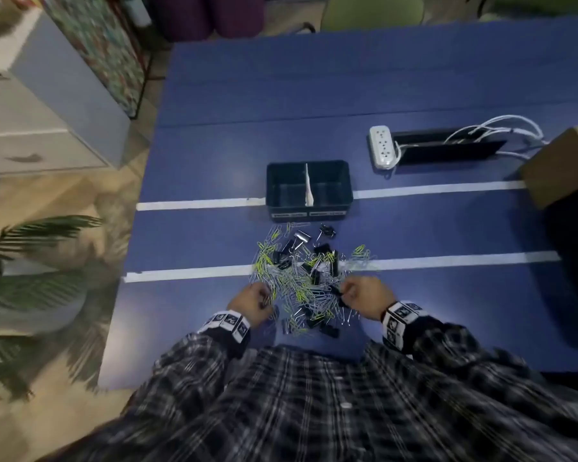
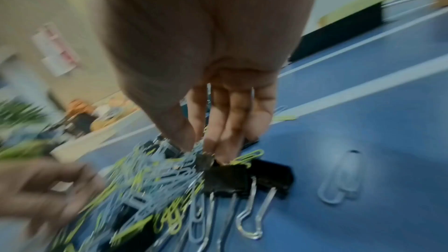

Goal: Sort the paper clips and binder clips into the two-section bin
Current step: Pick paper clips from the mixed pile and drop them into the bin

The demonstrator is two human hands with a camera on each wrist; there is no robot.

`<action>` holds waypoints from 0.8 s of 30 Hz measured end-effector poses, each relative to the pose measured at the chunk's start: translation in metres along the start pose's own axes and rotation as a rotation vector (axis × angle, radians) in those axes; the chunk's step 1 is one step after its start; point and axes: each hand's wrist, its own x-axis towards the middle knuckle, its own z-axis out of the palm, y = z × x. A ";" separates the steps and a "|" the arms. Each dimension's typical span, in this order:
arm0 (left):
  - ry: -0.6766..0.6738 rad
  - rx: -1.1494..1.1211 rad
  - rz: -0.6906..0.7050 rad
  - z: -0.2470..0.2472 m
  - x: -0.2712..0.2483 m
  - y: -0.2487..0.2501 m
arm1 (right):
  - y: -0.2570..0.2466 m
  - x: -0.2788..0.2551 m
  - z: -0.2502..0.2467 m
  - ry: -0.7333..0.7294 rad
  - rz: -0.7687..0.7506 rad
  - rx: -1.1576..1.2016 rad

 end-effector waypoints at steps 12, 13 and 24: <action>-0.014 0.072 0.124 0.005 0.002 -0.002 | -0.050 0.049 0.016 0.143 -0.361 -0.478; -0.016 0.087 0.139 0.004 0.002 -0.003 | -0.052 0.051 0.016 0.128 -0.381 -0.558; 0.134 0.292 0.285 -0.013 0.020 0.027 | -0.054 0.051 0.010 0.288 -0.417 -0.387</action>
